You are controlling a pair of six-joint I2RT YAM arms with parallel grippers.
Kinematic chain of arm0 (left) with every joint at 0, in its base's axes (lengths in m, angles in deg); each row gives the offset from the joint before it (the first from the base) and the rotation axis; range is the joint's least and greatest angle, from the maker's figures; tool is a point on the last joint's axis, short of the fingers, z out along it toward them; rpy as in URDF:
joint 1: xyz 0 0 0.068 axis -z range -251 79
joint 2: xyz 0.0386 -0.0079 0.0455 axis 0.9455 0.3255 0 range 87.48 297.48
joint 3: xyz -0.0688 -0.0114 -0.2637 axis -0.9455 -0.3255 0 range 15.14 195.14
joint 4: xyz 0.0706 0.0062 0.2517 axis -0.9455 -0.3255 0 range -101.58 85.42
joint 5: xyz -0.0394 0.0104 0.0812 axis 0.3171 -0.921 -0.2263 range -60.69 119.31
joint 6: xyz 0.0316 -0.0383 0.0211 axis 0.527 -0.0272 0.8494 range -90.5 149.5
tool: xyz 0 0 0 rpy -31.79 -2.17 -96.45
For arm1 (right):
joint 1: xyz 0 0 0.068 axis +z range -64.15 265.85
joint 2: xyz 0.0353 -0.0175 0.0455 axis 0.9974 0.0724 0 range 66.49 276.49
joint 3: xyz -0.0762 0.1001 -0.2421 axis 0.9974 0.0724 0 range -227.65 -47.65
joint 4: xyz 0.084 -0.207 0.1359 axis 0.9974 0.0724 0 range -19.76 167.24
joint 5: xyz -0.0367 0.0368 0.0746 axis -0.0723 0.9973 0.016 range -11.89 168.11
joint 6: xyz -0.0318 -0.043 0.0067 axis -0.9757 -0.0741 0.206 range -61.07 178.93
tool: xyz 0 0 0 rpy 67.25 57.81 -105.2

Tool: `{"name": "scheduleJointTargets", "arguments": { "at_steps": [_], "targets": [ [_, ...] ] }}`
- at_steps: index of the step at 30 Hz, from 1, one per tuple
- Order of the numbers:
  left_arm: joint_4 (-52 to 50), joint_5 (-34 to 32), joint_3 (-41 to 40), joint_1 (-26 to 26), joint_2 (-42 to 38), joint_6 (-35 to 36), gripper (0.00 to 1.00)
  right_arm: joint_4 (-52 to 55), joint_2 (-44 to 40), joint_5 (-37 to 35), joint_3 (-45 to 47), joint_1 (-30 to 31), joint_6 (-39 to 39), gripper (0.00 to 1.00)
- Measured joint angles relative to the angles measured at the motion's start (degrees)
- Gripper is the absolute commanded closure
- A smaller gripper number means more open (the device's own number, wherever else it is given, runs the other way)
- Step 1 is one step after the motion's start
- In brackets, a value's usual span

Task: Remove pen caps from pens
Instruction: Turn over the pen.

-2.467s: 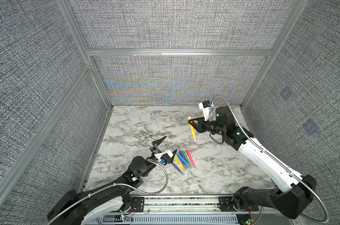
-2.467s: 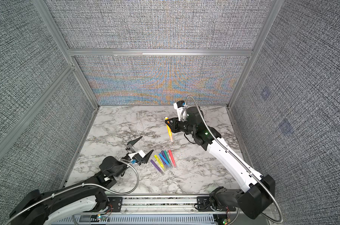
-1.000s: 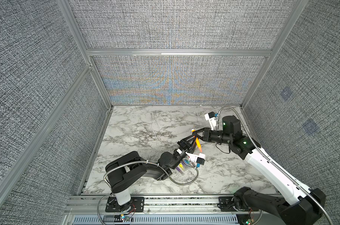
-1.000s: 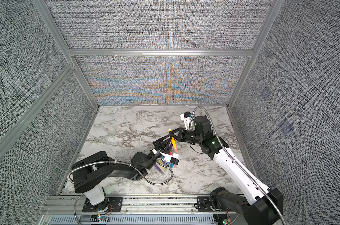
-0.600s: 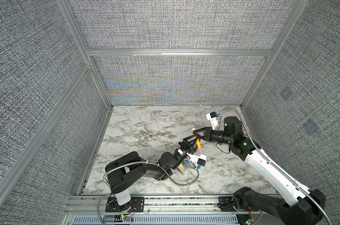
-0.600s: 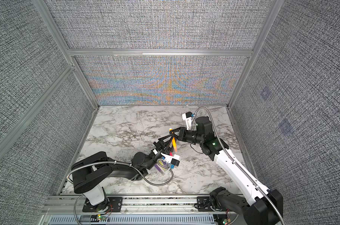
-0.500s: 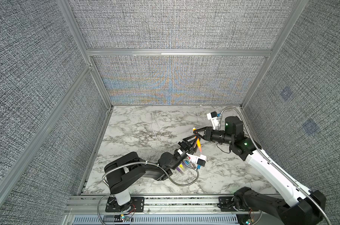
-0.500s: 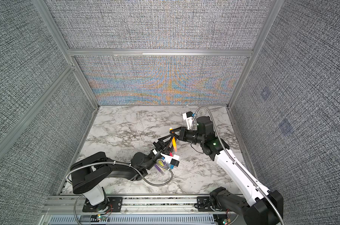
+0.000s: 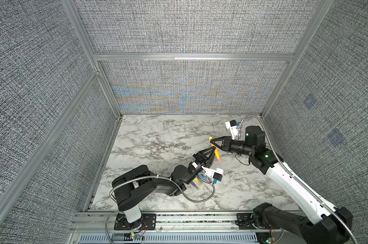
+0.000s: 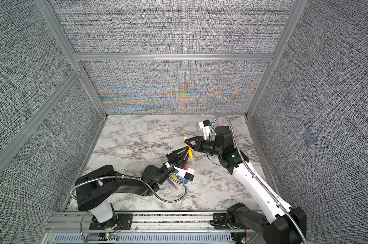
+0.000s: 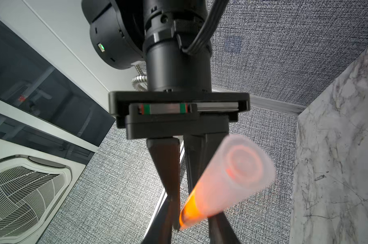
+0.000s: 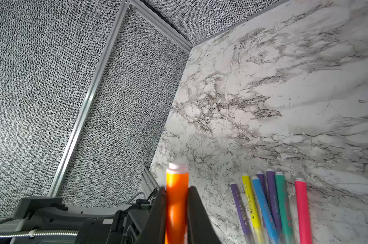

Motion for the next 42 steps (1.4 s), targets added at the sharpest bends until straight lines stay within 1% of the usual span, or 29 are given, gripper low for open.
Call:
{"name": "scheduleJointTargets", "arguments": {
  "at_steps": [2,7,14,19,23,24,25,26,27,29,30,31,33,35,38,40,41,42],
  "targets": [
    [-0.46,0.35,0.37,0.02,0.39,0.42,0.80,-0.44,-0.37,0.02,0.57,0.02,0.00,1.00],
    [-0.39,0.70,1.11,0.04,1.03,1.66,0.83,-0.28,-1.05,-0.79,0.83,-0.04,0.04,1.00],
    [-0.68,-0.20,1.95,0.17,2.08,3.19,0.81,-0.81,-2.25,-2.71,2.47,0.07,0.02,1.00],
    [-0.85,0.17,2.25,0.22,1.99,3.96,0.89,-1.81,-3.98,-4.87,3.91,0.59,0.24,1.00],
    [-2.34,0.48,1.68,0.26,1.09,4.00,0.94,-2.12,-4.37,-5.25,4.72,0.70,0.44,0.99],
    [-2.67,0.72,1.29,0.26,0.50,3.85,0.95,-2.10,-4.37,-5.05,4.72,0.81,0.44,0.95],
    [-3.10,0.96,0.90,0.24,-0.13,3.56,0.96,-2.05,-4.37,-4.76,4.72,0.90,0.44,0.88],
    [-3.76,1.22,0.48,0.24,-0.83,3.10,0.97,-1.73,-4.37,-4.42,4.61,0.96,0.44,0.77],
    [-4.26,1.60,-0.11,0.24,-1.70,2.47,0.97,-1.16,-4.33,-3.82,4.37,1.03,0.37,0.60],
    [-4.39,2.27,-1.49,0.26,-3.82,-0.24,0.97,0.37,-4.39,-3.15,3.63,1.14,-1.18,0.39],
    [-4.24,2.47,-2.38,0.26,-5.40,-1.70,0.97,1.97,-4.46,-2.80,2.64,1.14,-2.16,0.18],
    [-3.63,2.49,-3.28,0.22,-6.91,-3.23,0.97,3.78,-4.96,-2.93,1.51,1.14,-3.32,0.02],
    [-1.14,1.97,-5.11,0.02,-9.46,-5.92,0.97,6.95,-6.67,-3.67,-0.37,0.83,-5.44,0.01],
    [0.79,1.09,-6.67,-0.13,-11.26,-8.44,0.97,8.74,-8.90,-6.36,-1.66,0.50,-7.74,0.01],
    [-0.79,-0.17,-8.68,-0.50,-14.27,-12.41,0.97,11.58,-12.85,-10.67,-3.74,0.39,-11.50,0.01],
    [-5.16,0.04,-10.12,-1.66,-19.17,-17.84,0.96,12.15,-16.90,-14.36,-3.89,0.50,-14.95,0.01],
    [-9.11,0.42,-10.29,-2.71,-22.62,-21.11,0.96,11.93,-18.86,-15.78,-3.17,0.50,-16.22,0.01],
    [-14.86,2.45,-9.88,-4.39,-26.97,-25.73,0.96,11.28,-21.22,-17.38,-1.73,0.50,-17.53,0.01]
  ]
}}
